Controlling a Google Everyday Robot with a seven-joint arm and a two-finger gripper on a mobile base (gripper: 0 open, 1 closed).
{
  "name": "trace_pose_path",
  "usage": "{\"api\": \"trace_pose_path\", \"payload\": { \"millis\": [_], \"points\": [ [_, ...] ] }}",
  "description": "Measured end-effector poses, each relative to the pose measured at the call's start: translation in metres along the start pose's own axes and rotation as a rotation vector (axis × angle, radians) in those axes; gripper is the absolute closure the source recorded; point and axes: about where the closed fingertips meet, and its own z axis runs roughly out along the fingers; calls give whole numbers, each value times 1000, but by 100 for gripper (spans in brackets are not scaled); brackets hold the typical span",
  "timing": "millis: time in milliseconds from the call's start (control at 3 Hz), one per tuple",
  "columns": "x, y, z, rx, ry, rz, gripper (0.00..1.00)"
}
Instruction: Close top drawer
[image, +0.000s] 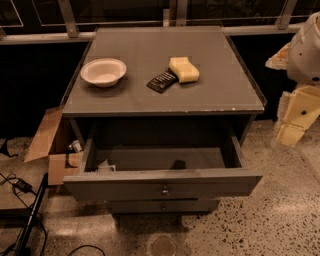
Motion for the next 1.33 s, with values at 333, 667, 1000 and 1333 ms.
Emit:
{"api": "trace_pose_path", "payload": {
  "millis": [333, 667, 1000, 1333],
  "points": [
    [0, 0, 0, 0, 0, 0, 0],
    [0, 0, 0, 0, 0, 0, 19],
    [-1, 2, 5, 16, -4, 9, 42],
    [-1, 12, 26, 35, -11, 30, 66]
  ]
}}
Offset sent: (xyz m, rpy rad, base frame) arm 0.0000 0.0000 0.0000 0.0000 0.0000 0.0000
